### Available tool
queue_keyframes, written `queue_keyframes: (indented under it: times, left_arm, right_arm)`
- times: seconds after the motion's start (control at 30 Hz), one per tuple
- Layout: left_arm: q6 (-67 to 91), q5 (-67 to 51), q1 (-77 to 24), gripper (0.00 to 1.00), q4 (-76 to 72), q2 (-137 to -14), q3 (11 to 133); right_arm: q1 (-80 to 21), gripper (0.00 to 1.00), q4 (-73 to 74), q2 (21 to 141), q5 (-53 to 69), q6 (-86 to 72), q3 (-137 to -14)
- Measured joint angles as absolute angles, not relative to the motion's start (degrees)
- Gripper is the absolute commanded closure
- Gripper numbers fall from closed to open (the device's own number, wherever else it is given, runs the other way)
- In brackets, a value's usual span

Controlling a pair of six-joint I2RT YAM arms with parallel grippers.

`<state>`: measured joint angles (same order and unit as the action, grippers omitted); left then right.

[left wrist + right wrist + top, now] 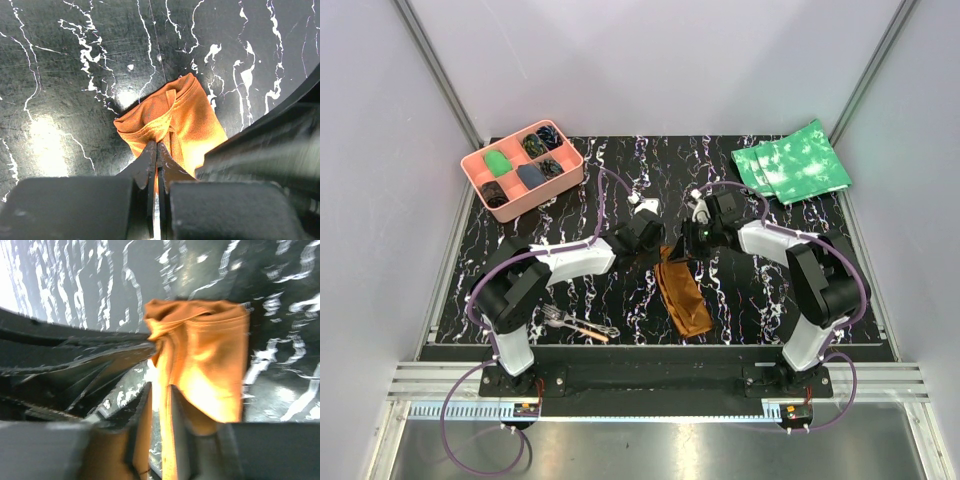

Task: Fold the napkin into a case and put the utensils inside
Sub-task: Grasp the top corner of the smaller rectangle folded napkin from the folded napkin.

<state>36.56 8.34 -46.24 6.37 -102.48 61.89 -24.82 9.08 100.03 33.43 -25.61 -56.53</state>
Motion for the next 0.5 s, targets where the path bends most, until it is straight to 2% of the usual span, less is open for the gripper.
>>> queue_keyframes:
  times: [0.1,0.5]
  left_arm:
    - [36.5,8.3,-46.2,1.00,6.4,-102.5,61.9]
    - [36.6,8.0,-46.2,1.00,6.3,-102.5,61.6]
  right_arm:
    - [-23.5,0.93,9.3,100.3,32.4,-25.9,-56.8]
    - [-22.5,0.97,8.7,109.4,32.6,-26.0,-62.2]
